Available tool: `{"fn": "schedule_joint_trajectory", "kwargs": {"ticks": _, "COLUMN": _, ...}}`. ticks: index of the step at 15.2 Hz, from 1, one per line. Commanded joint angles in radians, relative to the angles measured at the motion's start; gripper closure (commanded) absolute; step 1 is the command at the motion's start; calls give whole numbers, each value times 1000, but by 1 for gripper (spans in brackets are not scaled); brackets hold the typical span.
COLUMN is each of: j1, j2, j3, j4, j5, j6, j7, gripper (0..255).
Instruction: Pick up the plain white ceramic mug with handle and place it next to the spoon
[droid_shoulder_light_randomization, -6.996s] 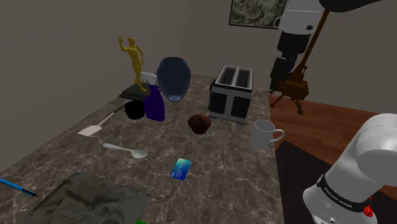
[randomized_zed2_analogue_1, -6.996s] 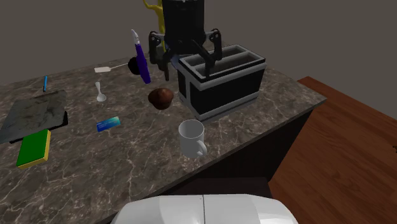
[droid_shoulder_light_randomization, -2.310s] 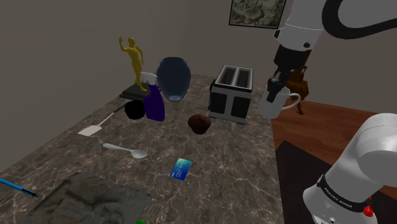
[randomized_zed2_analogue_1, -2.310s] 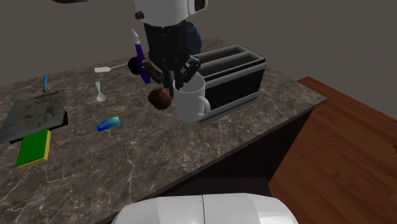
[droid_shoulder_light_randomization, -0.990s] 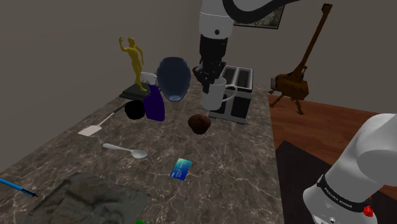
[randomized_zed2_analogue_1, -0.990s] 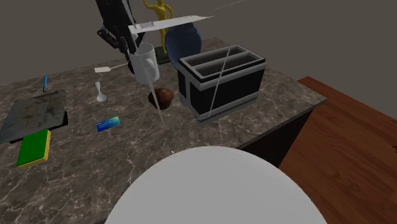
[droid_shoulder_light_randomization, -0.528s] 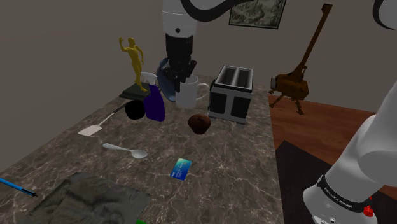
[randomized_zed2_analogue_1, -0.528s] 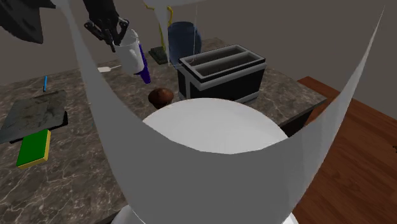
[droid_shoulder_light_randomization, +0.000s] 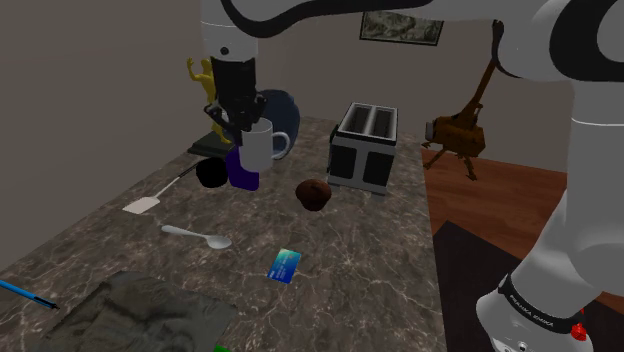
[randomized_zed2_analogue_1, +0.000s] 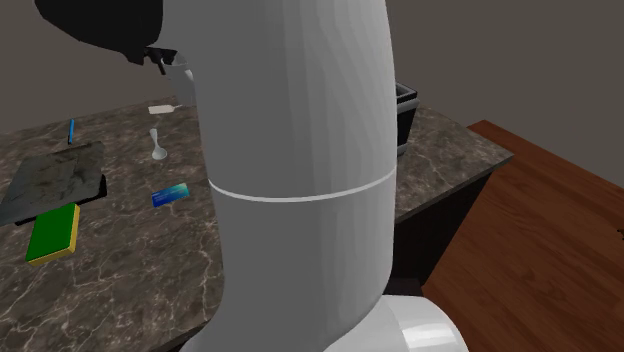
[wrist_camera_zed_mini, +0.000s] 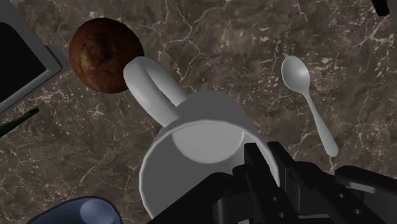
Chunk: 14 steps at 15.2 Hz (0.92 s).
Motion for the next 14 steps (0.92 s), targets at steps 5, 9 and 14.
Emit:
{"fn": "schedule_joint_trajectory", "kwargs": {"ticks": 5, "j1": -4, "j2": 9, "j3": -3, "j4": -63, "j5": -6, "j6": 70, "j7": 9, "gripper": 255}}
{"fn": "schedule_joint_trajectory", "kwargs": {"ticks": 9, "j1": -10, "j2": 10, "j3": -6, "j4": -115, "j5": -9, "j6": 123, "j7": 15, "gripper": 255}}
{"fn": "schedule_joint_trajectory", "kwargs": {"ticks": 14, "j1": -14, "j2": 18, "j3": -9, "j4": -172, "j5": -16, "j6": 186, "j7": 23, "gripper": 255}}
